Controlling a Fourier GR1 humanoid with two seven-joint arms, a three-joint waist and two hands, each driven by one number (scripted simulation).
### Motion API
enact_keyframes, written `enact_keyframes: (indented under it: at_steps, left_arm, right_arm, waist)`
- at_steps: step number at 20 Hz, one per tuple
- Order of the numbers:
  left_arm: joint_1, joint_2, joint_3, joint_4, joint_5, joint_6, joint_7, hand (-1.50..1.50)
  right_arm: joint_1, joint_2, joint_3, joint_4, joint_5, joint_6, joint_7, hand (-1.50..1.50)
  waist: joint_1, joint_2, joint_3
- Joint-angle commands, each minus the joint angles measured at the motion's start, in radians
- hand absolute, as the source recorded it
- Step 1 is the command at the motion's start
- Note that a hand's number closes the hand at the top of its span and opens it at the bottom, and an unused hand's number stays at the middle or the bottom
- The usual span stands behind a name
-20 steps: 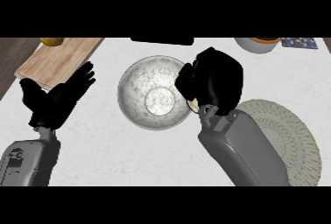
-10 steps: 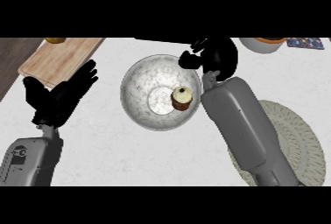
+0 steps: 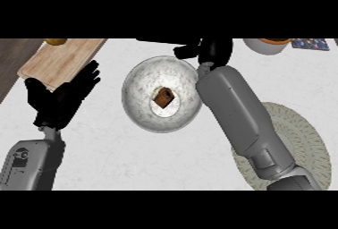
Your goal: Pick the cupcake from the placemat and place it in the bowl
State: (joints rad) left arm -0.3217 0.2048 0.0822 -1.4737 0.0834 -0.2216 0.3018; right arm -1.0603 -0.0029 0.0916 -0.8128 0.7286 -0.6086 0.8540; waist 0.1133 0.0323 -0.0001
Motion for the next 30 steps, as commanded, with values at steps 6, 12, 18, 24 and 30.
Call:
enact_keyframes:
  at_steps: [6,12,18,24,30]
  left_arm:
    - [0.047,0.009,0.035,0.014,0.007,0.01,-0.011,0.0]
    - [0.133,0.064,0.087,-0.007,0.024,-0.025,-0.041,0.0]
    - [0.132,0.039,0.081,-0.019,0.009,0.017,-0.004,0.0]
    - [0.158,0.048,0.1,-0.057,0.022,0.023,0.018,0.0]
    - [0.166,0.028,0.077,-0.082,0.027,0.014,0.015,0.0]
  right_arm:
    - [-0.126,0.003,0.042,0.231,0.029,-0.318,0.01,-1.5]
    - [0.041,0.003,0.08,0.023,0.165,-0.311,0.107,-1.5]
    - [0.201,0.003,0.288,-0.394,0.243,-0.115,0.183,-1.5]
    - [0.372,0.003,0.449,-0.78,0.352,-0.033,0.276,-1.5]
    - [0.58,0.003,0.696,-1.149,0.382,-0.05,0.32,-1.5]
  waist:
    - [-0.052,-0.02,-0.001]
    - [-0.131,-0.044,0.0]
    - [-0.161,-0.057,0.0]
    - [-0.177,-0.067,0.0]
    - [-0.169,-0.065,0.002]
